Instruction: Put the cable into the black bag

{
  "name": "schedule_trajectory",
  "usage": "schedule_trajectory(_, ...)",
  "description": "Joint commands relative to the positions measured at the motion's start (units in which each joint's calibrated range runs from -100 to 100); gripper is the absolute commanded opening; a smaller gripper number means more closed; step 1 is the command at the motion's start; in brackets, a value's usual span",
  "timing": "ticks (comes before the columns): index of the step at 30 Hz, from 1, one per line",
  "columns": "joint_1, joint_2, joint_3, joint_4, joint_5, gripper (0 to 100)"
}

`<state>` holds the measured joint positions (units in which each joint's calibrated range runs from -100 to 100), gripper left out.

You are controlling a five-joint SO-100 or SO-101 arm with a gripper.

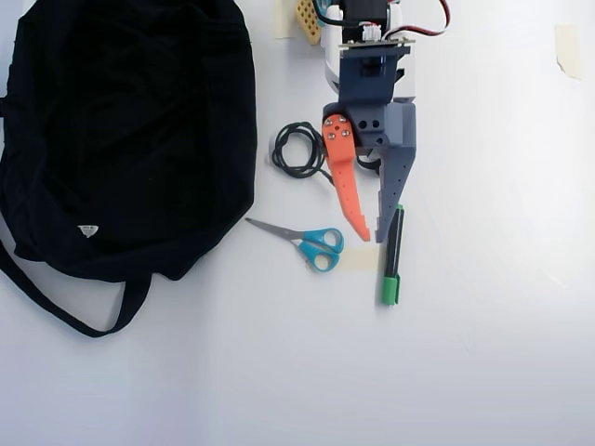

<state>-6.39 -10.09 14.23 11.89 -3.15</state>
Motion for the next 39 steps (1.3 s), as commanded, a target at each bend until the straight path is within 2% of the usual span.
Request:
schedule_trajectory(1, -0.1, -1.5, -0.6, 0.6, 0.1, 2)
schedule_trajectory(7, 0.0, -1.3, -0.5, 4.3, 0.1, 2)
schedule_trajectory(21, 0.3, -4.9, -9.5, 45.4, 0.6, 2)
schedule_trajectory(39, -1.8, -6.6, -9.9, 73.6, 0.6, 2)
